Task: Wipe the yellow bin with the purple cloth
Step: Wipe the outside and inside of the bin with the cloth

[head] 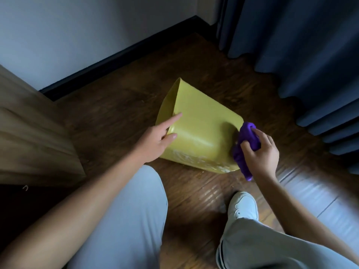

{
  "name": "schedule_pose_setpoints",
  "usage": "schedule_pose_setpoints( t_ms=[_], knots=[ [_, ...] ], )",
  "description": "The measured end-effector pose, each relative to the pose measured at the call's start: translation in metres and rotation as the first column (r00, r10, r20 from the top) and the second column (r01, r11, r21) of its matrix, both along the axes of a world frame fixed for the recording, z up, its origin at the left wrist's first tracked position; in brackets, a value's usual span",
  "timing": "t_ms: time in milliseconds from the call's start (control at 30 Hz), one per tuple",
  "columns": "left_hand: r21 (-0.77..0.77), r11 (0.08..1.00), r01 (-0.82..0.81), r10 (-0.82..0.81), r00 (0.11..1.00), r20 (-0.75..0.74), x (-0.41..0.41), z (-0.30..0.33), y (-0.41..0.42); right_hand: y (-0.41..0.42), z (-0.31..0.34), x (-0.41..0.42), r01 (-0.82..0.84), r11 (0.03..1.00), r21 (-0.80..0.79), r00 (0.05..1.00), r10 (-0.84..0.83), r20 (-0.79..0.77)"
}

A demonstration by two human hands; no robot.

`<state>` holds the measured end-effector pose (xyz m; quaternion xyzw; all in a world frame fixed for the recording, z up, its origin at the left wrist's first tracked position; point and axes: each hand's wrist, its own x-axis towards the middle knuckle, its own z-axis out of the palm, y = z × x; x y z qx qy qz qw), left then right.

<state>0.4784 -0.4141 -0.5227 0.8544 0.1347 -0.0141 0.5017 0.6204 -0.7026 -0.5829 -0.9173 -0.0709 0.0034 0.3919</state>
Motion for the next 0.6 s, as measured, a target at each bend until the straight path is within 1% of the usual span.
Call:
schedule_pose_setpoints(
  t_ms=[33, 167, 267, 333, 400, 467, 600],
  knots=[
    [0.026, 1.0, 0.005, -0.005, 1.0, -0.008, -0.003, -0.003, 0.001, -0.001, 0.001, 0.001, 0.013, 1.0, 0.02, 1.0, -0.013, 0.0],
    [0.028, 0.998, -0.06, 0.059, 0.998, 0.039, 0.006, 0.005, -0.001, 0.001, 0.006, 0.005, 0.016, 0.998, 0.063, 1.0, -0.018, 0.025],
    [-0.016, 0.996, -0.085, 0.086, 0.993, 0.077, 0.01, 0.017, -0.009, 0.005, 0.01, 0.004, -0.011, 0.997, 0.076, 1.0, 0.009, 0.03],
    [-0.15, 0.989, -0.016, 0.023, 0.999, 0.045, 0.009, 0.027, -0.017, 0.008, 0.012, 0.001, -0.037, 0.996, 0.077, 0.999, 0.035, 0.033],
    [-0.21, 0.974, 0.088, -0.084, 0.996, 0.028, 0.005, 0.037, -0.024, 0.009, 0.013, 0.001, -0.059, 0.994, 0.089, 0.998, 0.057, 0.025],
    [-0.194, 0.972, 0.135, -0.132, 0.991, 0.029, 0.003, 0.039, -0.025, 0.008, 0.014, 0.0, -0.057, 0.993, 0.104, 0.998, 0.056, 0.015],
    [-0.142, 0.987, 0.077, -0.072, 0.997, 0.042, 0.007, 0.039, -0.019, 0.014, 0.031, 0.006, -0.057, 0.987, 0.148, 0.998, 0.052, 0.037]
  ],
)
